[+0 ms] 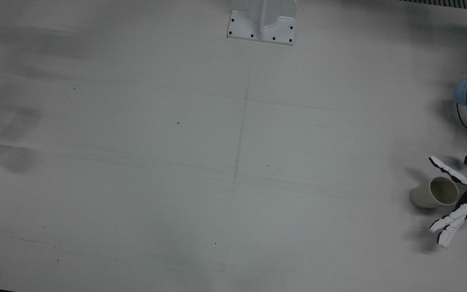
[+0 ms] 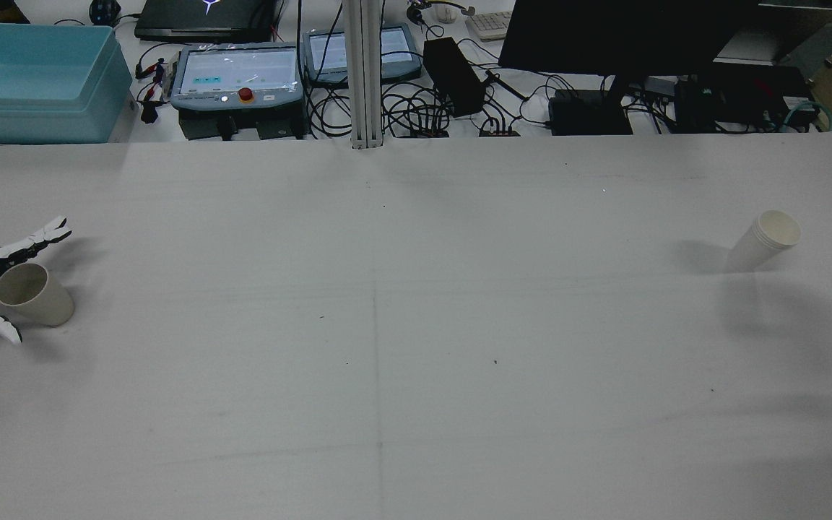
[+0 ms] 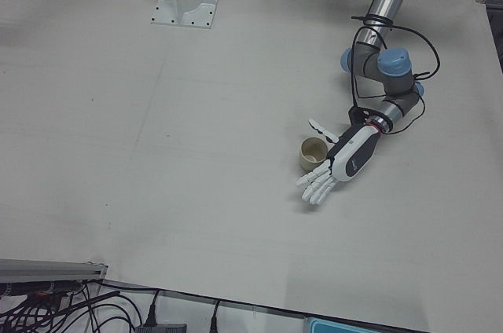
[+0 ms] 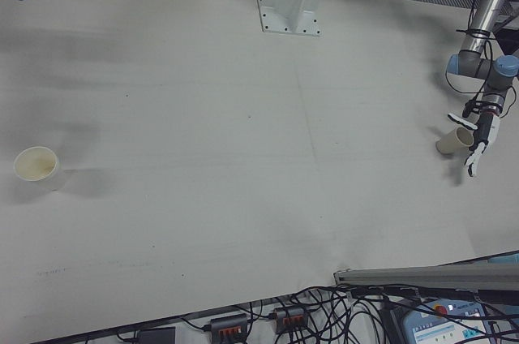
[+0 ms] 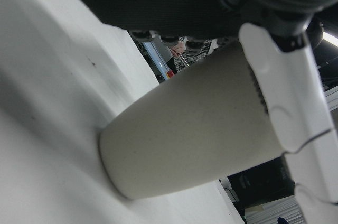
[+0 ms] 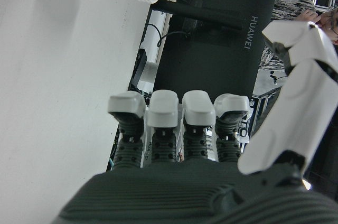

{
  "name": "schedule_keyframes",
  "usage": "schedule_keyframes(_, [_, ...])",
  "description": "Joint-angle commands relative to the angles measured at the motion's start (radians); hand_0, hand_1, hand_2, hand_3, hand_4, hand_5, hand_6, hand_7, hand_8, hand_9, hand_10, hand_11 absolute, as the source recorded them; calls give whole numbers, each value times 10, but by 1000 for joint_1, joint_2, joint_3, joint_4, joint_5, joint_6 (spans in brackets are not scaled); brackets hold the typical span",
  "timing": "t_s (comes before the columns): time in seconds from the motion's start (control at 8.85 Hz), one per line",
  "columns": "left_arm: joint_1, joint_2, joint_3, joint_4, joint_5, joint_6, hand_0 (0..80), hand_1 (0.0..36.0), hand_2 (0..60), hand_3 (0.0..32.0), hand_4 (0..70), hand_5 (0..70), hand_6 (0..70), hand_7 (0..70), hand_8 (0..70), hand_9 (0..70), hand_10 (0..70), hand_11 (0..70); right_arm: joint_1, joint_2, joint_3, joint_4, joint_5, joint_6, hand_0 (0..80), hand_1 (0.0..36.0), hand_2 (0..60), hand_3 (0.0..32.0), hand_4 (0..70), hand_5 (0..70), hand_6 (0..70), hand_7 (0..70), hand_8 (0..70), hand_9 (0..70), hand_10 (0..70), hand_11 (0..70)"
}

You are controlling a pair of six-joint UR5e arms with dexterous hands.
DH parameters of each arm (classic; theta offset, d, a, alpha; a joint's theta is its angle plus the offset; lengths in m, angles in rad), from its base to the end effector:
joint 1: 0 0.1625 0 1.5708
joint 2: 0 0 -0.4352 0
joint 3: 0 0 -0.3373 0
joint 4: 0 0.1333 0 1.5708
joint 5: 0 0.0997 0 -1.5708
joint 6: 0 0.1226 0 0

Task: Pour water
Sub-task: 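Move the left hand down around the paper cup nearest it, then close the left hand fingers around the paper cup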

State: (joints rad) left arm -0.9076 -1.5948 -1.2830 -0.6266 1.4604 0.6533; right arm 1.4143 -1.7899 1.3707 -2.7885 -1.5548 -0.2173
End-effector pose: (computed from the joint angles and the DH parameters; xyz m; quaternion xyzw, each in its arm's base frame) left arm 0.1831 -0.4729 0.7355 0.0273 0.8220 -0.4764 0.3110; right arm 0.0823 -0.3463 0.8322 0.0266 -0.6828 0.7184 0.1303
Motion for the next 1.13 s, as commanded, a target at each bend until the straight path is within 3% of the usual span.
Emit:
schedule_keyframes(0.0, [3,-1,-3,15,0,0,520,82,0,0,201,45,52,14,1,22,0,11,0,-3,2,1,-1,-1,463,82,342,0,288,700,700,700,700,700,499,700])
schedule_keyframes(0.45, [1,-1,-6,27,-2,-4,534,88,0,0,277,92,94,77,34,58,16,39,2,-5,5,1,1,3,465,83,329,0,276,700,700,700,700,700,490,687])
schedule_keyframes(0.57, [3,-1,-9,34,-2,-7,543,91,0,0,329,195,100,85,38,62,20,43,0,-5,4,1,1,3,465,83,330,0,275,700,700,700,700,700,489,684])
schedule_keyframes(0.9, [0,-1,-51,77,-3,-14,540,79,0,0,508,692,118,104,45,72,31,53,3,-6,4,1,2,4,465,85,329,0,266,700,694,700,700,700,486,681])
schedule_keyframes(1.02, [1,-1,-53,82,-5,-29,553,85,0,0,585,700,128,113,58,89,40,66,5,-6,4,1,2,6,465,86,328,0,263,700,691,700,700,700,485,680])
